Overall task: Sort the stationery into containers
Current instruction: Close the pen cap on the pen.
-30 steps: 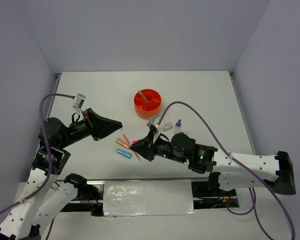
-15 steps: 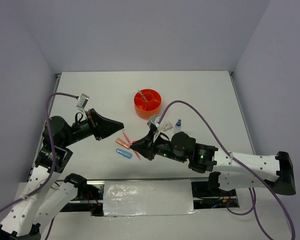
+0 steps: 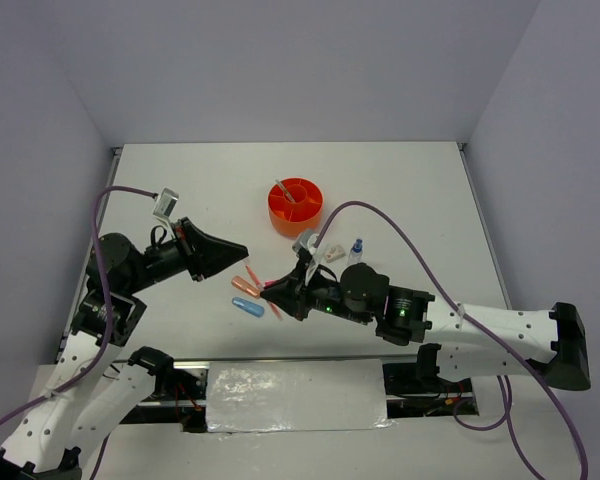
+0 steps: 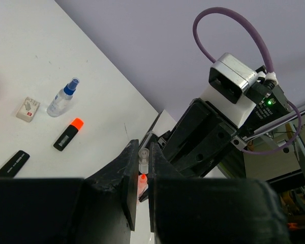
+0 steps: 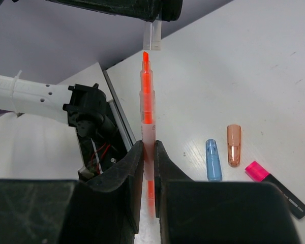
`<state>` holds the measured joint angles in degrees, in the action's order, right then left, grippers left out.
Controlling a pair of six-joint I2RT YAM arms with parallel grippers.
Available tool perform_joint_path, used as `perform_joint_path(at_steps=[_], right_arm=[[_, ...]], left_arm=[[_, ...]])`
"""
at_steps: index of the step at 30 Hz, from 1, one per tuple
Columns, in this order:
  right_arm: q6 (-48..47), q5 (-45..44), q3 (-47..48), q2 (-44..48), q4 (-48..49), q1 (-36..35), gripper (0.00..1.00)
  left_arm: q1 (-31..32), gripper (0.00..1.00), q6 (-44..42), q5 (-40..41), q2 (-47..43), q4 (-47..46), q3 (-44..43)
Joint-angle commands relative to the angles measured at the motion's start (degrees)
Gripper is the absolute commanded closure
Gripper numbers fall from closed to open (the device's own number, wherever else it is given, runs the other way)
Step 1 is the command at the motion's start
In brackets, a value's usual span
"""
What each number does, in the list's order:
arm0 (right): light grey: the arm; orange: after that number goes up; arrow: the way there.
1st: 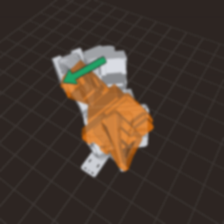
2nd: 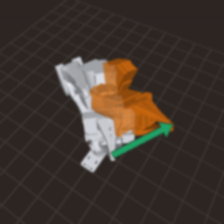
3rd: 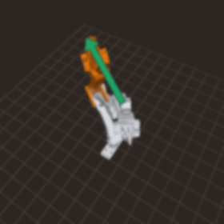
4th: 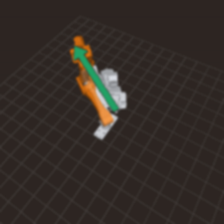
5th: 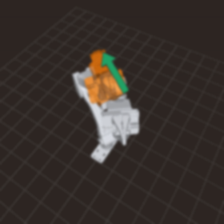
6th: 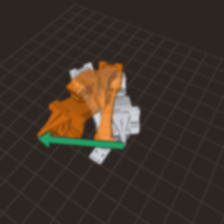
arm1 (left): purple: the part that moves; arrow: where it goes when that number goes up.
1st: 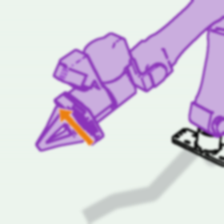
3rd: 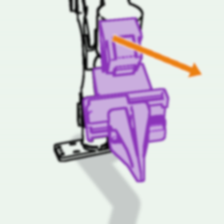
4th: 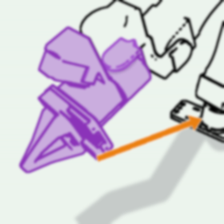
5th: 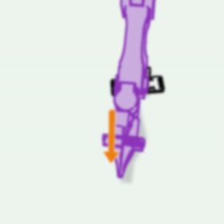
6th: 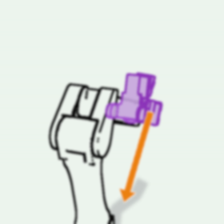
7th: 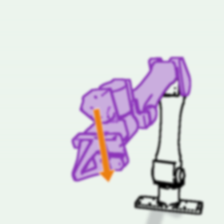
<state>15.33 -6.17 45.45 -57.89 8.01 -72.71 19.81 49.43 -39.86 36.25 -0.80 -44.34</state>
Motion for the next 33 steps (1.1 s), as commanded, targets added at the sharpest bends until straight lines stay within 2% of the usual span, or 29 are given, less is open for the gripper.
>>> perform_joint_path(at_steps=[1,12,33], right_arm=[[-0.4,0.5,2.3,0.0,1.4,0.4,1.0],[-0.2,-1.3,1.3,1.9,1.0,0.4,1.0],[-0.9,-1.2,3.8,-0.5,1.0,1.1,1.0]], left_arm=[[0.2,1.0,-1.4,1.4,-0.7,-1.0,-1.5],[0.3,1.0,-1.3,2.1,-1.1,-1.0,-1.7],[0.3,1.0,-1.2,0.9,-1.4,-2.4,-0.4]])
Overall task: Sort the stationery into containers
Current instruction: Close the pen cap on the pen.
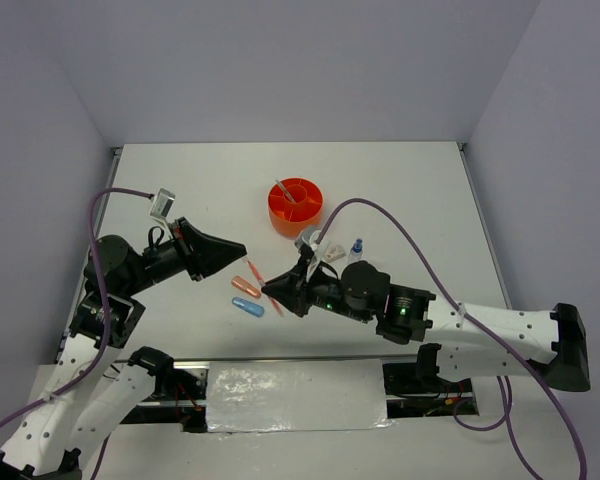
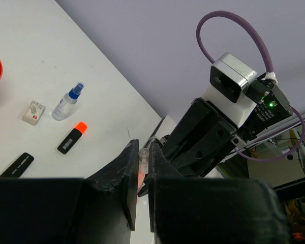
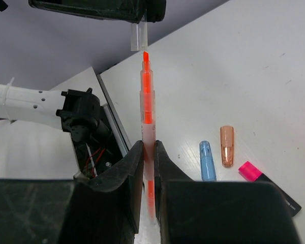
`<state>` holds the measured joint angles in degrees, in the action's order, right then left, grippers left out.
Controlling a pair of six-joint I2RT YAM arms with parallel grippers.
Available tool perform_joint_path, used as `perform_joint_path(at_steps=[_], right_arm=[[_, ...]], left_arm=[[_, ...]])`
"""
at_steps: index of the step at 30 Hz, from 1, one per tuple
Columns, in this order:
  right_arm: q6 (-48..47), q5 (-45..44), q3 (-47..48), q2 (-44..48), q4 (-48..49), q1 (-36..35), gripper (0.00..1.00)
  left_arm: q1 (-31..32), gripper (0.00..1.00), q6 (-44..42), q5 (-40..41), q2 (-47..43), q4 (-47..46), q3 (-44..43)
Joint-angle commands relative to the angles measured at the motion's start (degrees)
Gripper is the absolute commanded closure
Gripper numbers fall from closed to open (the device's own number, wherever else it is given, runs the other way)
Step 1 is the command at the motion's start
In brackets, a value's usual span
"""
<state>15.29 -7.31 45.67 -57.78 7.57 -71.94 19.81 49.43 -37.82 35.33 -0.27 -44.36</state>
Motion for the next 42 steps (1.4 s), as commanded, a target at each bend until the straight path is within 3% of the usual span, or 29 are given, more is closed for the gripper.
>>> perform_joint_path(at_steps=[1,12,27,33,34,35,37,38,42], right_arm=[[-0.9,0.1,3.6,-0.8,1.7,0.3,1.0],[-1.5,-0.2,7.1,-2.8,0.7,1.2,1.0],[0.8,3.3,16.9,-8.1,-3.0,6.1,1.0],[-1.2,6.6,15.9,-7.6,2.5,6.4,1.0],[-1.7,7.0,15.7,-7.5,2.9,6.4,1.0],[-2.1,8.4,15.1,-7.5,3.1,6.4,1.0],[-1.9,10.2,14.2,-7.3,3.6,6.2,1.0],[-1.7,10.3,13.1,-7.3,3.8,6.3,1.0],[-0.9,10.1,11.5,-6.7,3.5,6.2,1.0]], left_arm=[[0.3,1.0,-1.3,-1.1,-0.5,-3.0,-0.2],[0.2,1.0,-1.6,-3.2,-0.4,-4.7,1.8],[0.3,1.0,-10.4,-2.5,-0.9,3.3,1.7],[0.3,1.0,-9.9,-4.5,0.0,1.9,3.2],[0.3,0.97,-9.9,-4.4,0.2,2.2,3.1],[0.4,0.85,-10.0,-4.0,0.1,2.6,2.4],[0.3,0.72,-10.3,-3.6,-0.3,3.5,1.7],[0.3,0.58,-10.4,-3.3,-0.5,3.7,0.9],[0.4,0.48,-10.1,-2.5,-0.8,3.7,-0.7]])
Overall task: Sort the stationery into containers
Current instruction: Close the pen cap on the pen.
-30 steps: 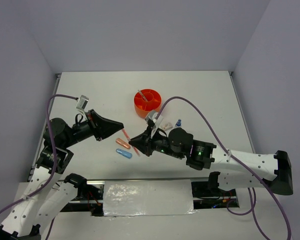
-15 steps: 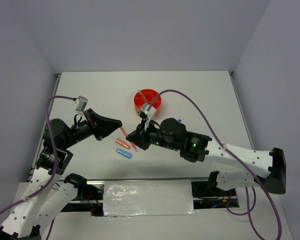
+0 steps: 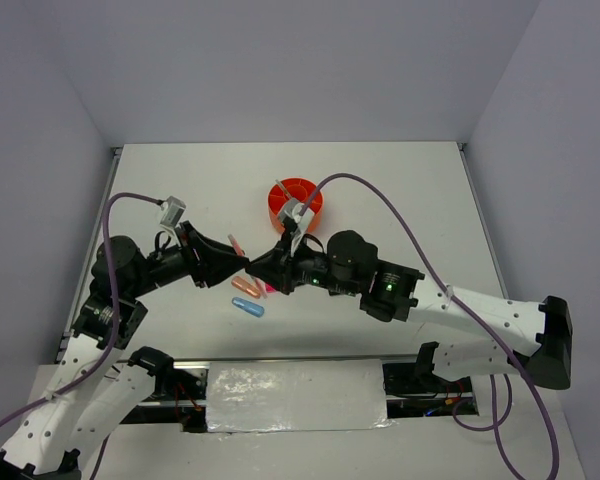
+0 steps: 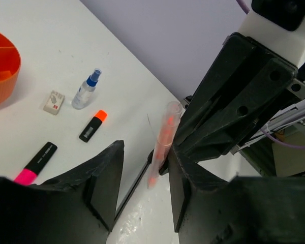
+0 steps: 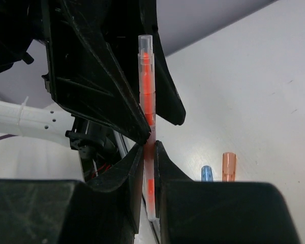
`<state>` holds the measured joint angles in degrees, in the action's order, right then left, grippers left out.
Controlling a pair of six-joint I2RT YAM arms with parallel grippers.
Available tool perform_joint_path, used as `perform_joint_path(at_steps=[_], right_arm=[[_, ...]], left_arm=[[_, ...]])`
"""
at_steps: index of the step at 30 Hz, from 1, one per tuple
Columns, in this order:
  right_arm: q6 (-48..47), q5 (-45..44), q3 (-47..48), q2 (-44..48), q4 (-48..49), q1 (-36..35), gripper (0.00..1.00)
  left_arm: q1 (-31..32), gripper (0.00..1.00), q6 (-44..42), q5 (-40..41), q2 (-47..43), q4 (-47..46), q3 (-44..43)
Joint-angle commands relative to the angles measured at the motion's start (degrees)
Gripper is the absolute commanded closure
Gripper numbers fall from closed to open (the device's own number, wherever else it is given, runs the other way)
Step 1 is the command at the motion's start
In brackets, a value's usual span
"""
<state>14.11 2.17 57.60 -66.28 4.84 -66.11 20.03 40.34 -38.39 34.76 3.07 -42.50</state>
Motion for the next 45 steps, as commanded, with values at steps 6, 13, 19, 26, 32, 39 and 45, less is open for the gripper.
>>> perform_joint_path(at_steps=[6,13,19,26,32,39,45], right_arm=[[0.8,0.9,-1.4,2.4,6.2,0.5,1.0],[1.5,2.7,-2.2,1.9,7.5,0.4,1.0],[0.6,9.0,-2.5,1.6,8.9,0.4,0.97],[-0.8,14.3,-3.2,0.8,9.7,1.3,0.4],[-1.5,15.0,-2.3,0.3,9.6,1.3,0.47],[-2.8,13.5,0.0,-2.0,9.8,1.4,0.9],[-1.8,12.6,-1.3,-1.9,11.5,1.4,1.0]], left_arm=[[0.1,0.69,-0.2,-1.5,-0.1,-1.3,-3.7],[0.2,0.78,0.6,-1.4,-0.9,-2.6,-3.4],[0.1,1.0,1.1,-1.5,-0.9,-4.8,-2.5],[0.1,1.0,0.9,-4.8,-1.5,-6.2,-2.6],[0.1,1.0,1.1,-7.7,-1.5,-7.4,-2.3],[0.1,1.0,2.1,-9.2,-1.5,-9.2,-1.5],[0.2,0.58,-0.2,-7.6,-1.4,-6.1,-3.0]])
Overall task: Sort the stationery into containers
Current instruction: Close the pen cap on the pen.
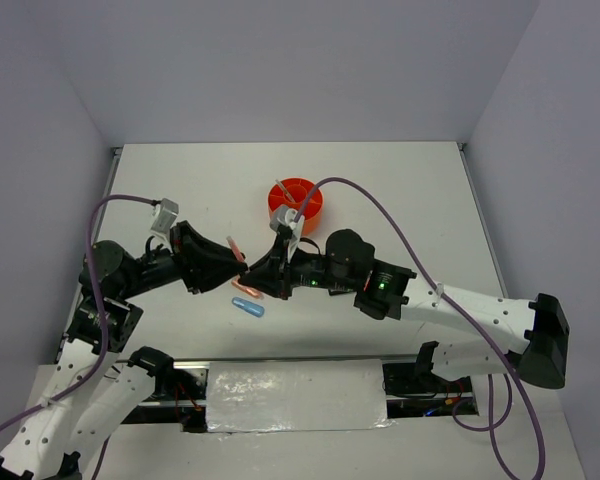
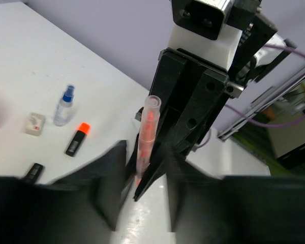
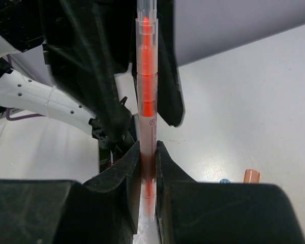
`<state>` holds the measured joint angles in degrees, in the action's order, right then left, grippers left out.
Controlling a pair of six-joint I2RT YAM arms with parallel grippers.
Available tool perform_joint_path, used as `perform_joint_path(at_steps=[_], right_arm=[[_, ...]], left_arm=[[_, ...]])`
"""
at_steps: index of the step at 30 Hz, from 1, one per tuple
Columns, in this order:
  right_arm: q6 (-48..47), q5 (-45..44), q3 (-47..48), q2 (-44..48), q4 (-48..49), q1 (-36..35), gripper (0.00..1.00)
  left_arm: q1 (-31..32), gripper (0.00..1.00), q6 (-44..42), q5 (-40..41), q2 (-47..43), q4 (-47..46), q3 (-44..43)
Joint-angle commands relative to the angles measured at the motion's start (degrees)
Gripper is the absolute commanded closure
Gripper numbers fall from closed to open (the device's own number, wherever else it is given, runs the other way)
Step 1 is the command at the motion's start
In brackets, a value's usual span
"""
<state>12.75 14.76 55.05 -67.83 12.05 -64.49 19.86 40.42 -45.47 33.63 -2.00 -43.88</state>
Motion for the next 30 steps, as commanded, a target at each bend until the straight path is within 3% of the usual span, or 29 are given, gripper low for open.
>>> perform_joint_path(at_steps=[1,3,10,19,24,26,27,30], right_arm=[[-0.1,-0.3,1.1,-0.3,4.4,-0.2,1.0],[0.6,-0.7,0.2,-0.2,4.6,-0.2,1.0],[1.0,1.0,0.8,-0.9,2.6,-0.3,1.0],[1.1,1.4,0.2,0.2,2.1,-0.4,1.0],[0.8,1.0,0.7,0.4,1.2,-0.5,1.0],[0.9,0.7,1.0,0.3,1.0,-0.4,1.0],[1.0,0.5,1.5,0.2,0.8,-0.5,1.0],[1.2,0.1,2.7,-0.2,0.2,-0.5,1.0]], left_arm=[[0.3,0.47,-1.0,0.5,-0.4,0.0,-2.2],[0.3,0.34,-2.1,2.3,-0.7,1.6,-3.7],[0.3,0.34,-3.2,7.4,1.4,4.2,-10.7],[0.3,0.59,-2.4,8.2,4.6,2.9,-10.9],[0.3,0.64,-2.1,7.4,4.5,2.5,-9.4],[0.3,0.72,-2.0,7.0,4.4,2.5,-8.9],[0.4,0.84,-2.0,6.9,4.4,2.4,-8.6],[0.3,0.99,-2.0,6.5,4.6,1.0,-7.8]])
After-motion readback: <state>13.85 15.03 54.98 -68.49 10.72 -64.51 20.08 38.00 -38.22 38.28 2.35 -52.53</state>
